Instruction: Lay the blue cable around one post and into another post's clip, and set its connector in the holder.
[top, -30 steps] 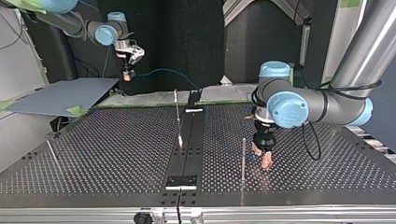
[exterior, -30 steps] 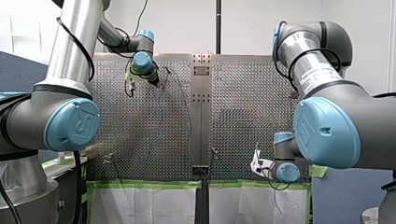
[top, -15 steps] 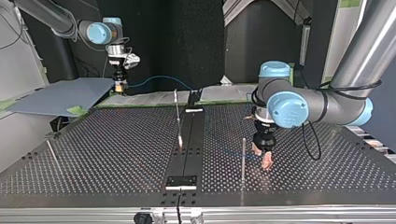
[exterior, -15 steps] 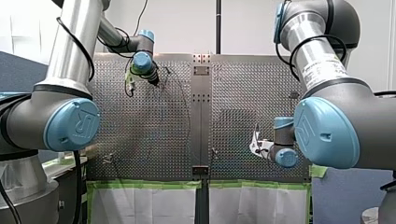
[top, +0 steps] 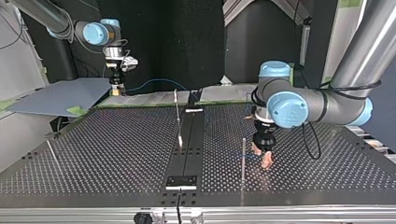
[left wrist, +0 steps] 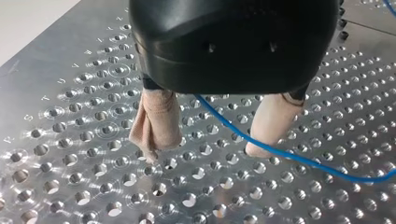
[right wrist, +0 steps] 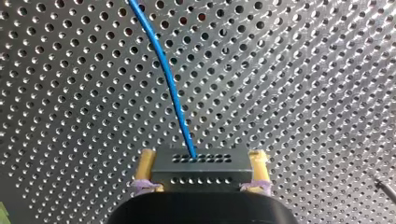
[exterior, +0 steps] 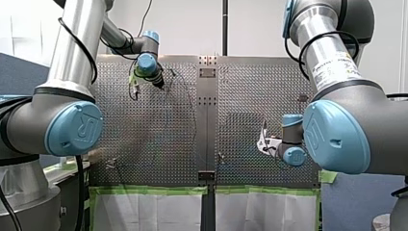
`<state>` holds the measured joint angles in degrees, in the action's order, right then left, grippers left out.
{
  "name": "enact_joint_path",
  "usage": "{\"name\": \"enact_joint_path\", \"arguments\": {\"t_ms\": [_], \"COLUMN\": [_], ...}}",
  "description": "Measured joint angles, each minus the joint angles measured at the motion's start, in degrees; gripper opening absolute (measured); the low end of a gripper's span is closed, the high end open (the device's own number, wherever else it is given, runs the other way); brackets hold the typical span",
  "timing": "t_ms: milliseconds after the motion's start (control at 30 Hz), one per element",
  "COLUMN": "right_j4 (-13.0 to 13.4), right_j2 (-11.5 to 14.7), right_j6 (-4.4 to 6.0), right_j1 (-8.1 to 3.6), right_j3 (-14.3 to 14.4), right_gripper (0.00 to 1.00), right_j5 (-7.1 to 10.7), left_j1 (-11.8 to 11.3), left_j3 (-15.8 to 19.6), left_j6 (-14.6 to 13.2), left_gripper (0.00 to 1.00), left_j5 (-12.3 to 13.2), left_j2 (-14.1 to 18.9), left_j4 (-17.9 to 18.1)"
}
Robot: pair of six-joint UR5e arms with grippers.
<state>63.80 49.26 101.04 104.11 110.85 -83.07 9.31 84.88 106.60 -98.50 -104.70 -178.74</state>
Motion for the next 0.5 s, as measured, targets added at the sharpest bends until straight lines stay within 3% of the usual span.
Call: {"name": "enact_joint_path", "arguments": {"t_ms": [500], "right_j4": [-0.6], "right_j2": [-0.3], "right_j6": [-0.21], "right_j1": [0.09], "right_j3": [0.0], "right_gripper": [0.0], "right_j5": [0.0], "left_j1": [0.2], "left_j3": [0.0], "left_j6": [7.7], "left_gripper": [1.0], "left_j5": [-0.1], "left_j2": [0.0], "left_j4": [-0.5]}}
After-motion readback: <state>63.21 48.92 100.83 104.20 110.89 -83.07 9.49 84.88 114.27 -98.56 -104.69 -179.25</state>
